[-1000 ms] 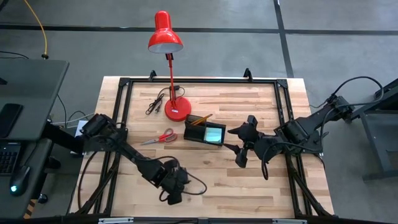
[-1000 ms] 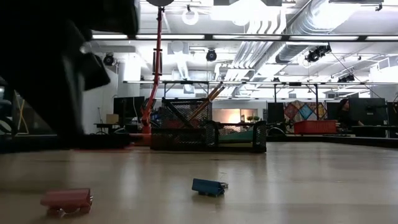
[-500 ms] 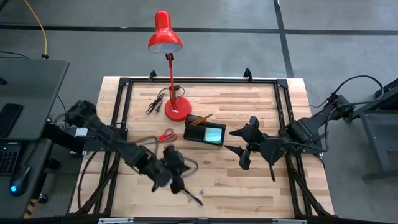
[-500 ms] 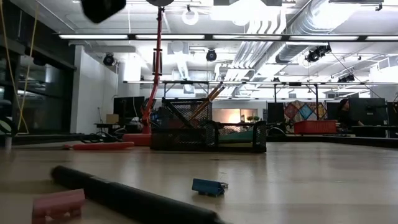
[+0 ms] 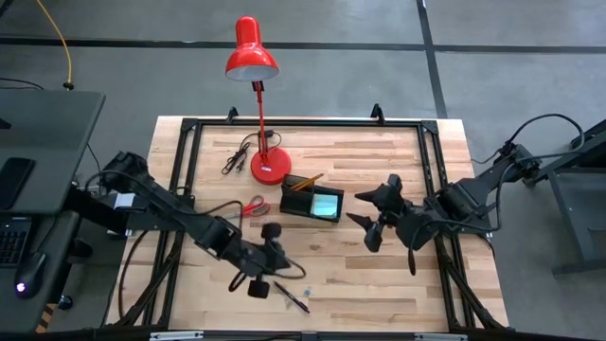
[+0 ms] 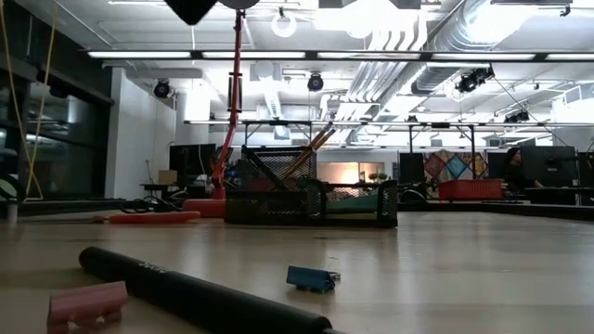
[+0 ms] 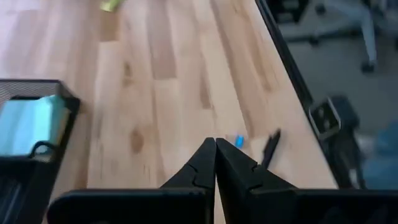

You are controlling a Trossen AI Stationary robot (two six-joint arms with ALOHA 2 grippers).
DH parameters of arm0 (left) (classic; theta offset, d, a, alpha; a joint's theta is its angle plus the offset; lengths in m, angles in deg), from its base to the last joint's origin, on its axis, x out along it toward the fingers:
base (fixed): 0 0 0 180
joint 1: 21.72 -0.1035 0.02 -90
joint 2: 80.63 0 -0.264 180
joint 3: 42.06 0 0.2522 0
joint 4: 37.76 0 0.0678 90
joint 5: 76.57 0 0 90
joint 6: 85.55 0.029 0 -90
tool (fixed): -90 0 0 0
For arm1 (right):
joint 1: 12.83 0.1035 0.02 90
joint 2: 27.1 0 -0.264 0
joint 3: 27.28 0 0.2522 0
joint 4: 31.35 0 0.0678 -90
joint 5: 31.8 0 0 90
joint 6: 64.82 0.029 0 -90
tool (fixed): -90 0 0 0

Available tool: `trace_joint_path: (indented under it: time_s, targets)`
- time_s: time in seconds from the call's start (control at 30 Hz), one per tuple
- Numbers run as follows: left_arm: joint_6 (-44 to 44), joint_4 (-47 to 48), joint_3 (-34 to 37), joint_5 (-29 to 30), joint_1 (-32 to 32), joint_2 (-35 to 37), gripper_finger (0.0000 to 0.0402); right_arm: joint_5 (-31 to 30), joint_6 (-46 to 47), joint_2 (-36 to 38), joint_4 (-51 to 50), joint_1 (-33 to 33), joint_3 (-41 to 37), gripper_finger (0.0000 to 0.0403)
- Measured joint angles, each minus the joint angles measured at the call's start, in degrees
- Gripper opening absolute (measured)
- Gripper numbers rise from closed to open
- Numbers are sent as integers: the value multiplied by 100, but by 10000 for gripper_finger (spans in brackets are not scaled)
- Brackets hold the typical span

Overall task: Pick and place office supplies into organizer
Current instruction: Put the black pen into the black desk organizer

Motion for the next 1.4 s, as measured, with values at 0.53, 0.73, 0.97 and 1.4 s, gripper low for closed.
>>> trace_joint_path:
  time_s: [0.53, 0.73, 0.97, 1.4]
  targets:
    - [3007, 312, -6, -1033, 98, -1104, 177, -118, 796, -15, -873, -24, 0, 243]
    - [2990, 242, -11, -1015, 73, -1374, 176, -133, 1065, -17, -1058, -22, 0, 243]
    - [2842, 158, -13, -1403, 83, -1517, 144, -162, 1229, -170, -1283, -11, 0, 243]
    - [2344, -252, -24, -1638, 96, -1857, 138, -228, 1401, -430, -1355, 57, 0, 243]
